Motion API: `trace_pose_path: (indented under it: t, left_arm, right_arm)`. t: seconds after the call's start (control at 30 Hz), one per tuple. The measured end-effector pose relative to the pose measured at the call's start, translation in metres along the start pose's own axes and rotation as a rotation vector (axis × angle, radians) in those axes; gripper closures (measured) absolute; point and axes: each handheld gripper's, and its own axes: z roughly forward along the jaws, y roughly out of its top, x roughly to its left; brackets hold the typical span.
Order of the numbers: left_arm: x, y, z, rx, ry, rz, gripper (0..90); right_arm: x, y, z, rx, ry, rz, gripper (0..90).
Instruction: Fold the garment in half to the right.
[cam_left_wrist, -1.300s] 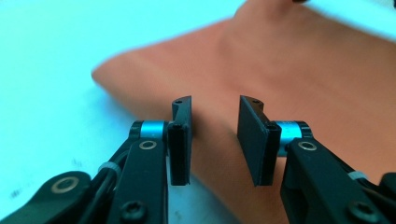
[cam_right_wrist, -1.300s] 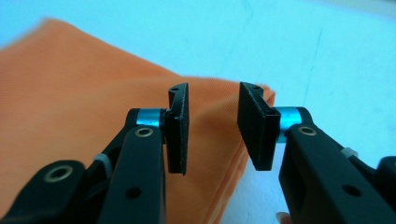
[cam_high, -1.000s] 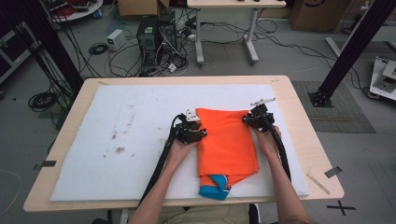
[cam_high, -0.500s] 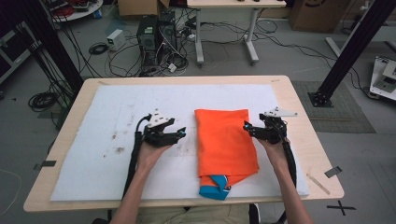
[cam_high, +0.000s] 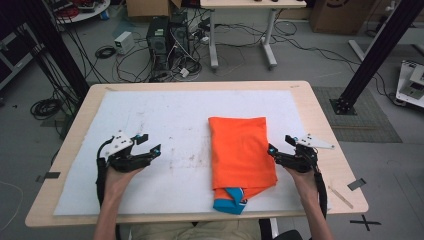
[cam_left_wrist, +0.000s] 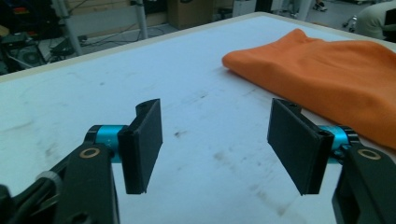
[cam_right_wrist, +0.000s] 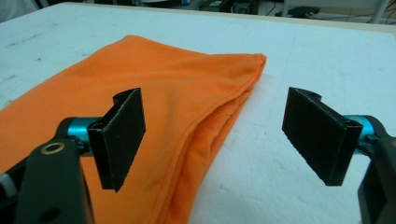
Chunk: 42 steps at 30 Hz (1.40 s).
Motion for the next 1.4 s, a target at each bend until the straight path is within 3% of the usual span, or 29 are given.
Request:
trace_pose_path:
  t: [0.17, 0.3, 0.53, 0.7, 1.4]
  left_arm:
    - [0.018, -0.01, -0.018, 0.0, 0.036, -0.012, 30.6]
    - [0.039, -0.02, -0.044, -0.01, 0.097, -0.044, 30.3]
    - [0.057, -0.029, -0.079, -0.044, 0.165, -0.085, 30.3]
    - [0.061, -0.031, -0.091, -0.051, 0.185, -0.089, 30.3]
    - [0.053, -0.035, -0.087, -0.015, 0.156, -0.062, 30.3]
  right_arm:
    - [-0.002, -0.003, -0.005, -0.015, -0.003, 0.01, 21.8]
    - [-0.003, -0.007, -0.008, -0.015, -0.013, -0.012, 21.8]
    - [0.0, -0.008, -0.012, -0.025, -0.009, -0.013, 21.8]
    - [0.001, -0.008, -0.012, -0.024, -0.006, -0.007, 21.8]
    - [0.004, -0.008, -0.014, -0.026, 0.007, -0.007, 21.8]
